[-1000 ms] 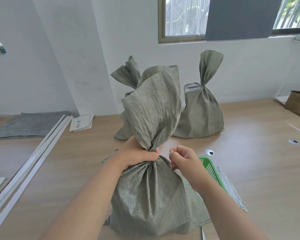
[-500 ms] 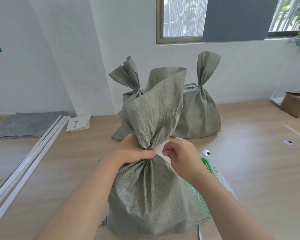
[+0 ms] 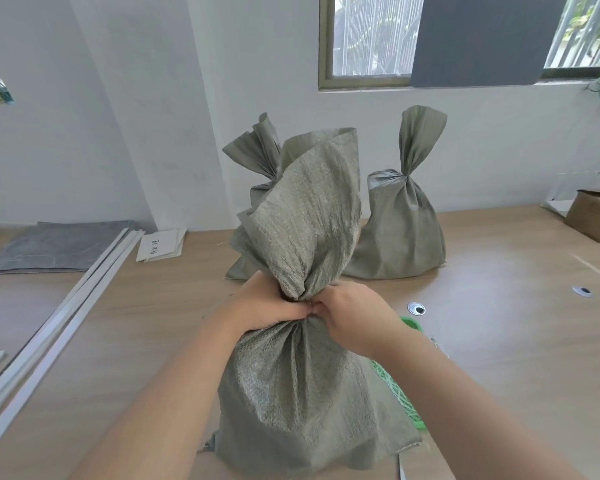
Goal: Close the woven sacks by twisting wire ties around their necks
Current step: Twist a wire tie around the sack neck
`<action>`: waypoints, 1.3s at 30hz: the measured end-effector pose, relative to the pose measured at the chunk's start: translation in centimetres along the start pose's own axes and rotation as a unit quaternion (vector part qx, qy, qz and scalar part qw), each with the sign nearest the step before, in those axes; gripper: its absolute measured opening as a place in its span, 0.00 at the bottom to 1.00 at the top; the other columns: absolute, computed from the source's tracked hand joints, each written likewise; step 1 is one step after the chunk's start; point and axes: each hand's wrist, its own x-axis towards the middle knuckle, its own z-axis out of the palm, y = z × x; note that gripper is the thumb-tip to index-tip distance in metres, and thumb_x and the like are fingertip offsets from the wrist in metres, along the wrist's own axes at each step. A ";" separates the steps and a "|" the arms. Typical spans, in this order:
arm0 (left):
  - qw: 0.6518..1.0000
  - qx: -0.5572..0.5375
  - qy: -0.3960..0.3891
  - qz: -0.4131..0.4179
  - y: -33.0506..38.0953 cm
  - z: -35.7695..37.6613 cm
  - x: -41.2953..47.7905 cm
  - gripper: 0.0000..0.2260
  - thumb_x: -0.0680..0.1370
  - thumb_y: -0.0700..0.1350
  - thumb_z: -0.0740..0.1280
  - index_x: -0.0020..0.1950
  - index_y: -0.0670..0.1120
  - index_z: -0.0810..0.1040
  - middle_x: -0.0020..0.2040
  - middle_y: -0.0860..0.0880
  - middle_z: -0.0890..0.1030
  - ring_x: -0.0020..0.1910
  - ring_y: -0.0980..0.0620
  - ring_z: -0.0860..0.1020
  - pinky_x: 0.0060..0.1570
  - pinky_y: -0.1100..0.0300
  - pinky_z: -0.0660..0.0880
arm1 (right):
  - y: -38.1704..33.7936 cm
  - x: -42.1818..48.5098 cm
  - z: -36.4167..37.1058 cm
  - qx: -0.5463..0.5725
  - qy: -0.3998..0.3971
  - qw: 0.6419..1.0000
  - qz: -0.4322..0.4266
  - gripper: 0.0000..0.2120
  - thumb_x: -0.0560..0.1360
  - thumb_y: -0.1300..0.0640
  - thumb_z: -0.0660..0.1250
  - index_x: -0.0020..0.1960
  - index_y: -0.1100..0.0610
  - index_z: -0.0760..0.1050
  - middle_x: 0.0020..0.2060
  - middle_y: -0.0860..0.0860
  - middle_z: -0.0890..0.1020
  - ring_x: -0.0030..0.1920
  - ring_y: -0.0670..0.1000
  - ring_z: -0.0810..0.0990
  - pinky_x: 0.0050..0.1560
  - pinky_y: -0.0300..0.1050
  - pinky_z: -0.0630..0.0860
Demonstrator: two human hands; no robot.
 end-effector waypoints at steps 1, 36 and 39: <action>1.000 0.004 -0.001 0.002 0.0 -0.1 0.0 0.11 0.71 0.48 0.77 0.52 0.48 0.84 0.49 0.53 0.85 0.50 0.62 0.80 0.52 0.61 0.78 | -0.1 0.2 -0.1 -0.023 -0.006 1.000 -0.011 0.14 0.78 0.50 0.56 0.50 0.53 0.79 0.47 0.52 0.83 0.48 0.59 0.81 0.44 0.51 0.78; 0.999 -0.039 -0.022 -0.002 -2.0 0.0 1.4 0.19 0.62 0.64 0.73 0.51 0.61 0.85 0.53 0.61 0.85 0.56 0.62 0.81 0.65 0.57 0.74 | 2.9 -4.1 3.3 0.288 0.162 0.924 0.191 0.25 0.69 0.53 0.75 0.64 0.45 0.71 0.49 0.43 0.77 0.46 0.44 0.77 0.47 0.36 0.73; 0.999 -0.030 -0.018 -0.001 -1.8 0.2 1.8 0.27 0.60 0.67 0.71 0.54 0.57 0.86 0.54 0.59 0.85 0.57 0.60 0.81 0.64 0.57 0.75 | 2.3 -5.6 4.4 0.353 0.182 0.887 0.235 0.29 0.70 0.53 0.76 0.67 0.45 0.69 0.51 0.44 0.78 0.50 0.45 0.78 0.50 0.40 0.74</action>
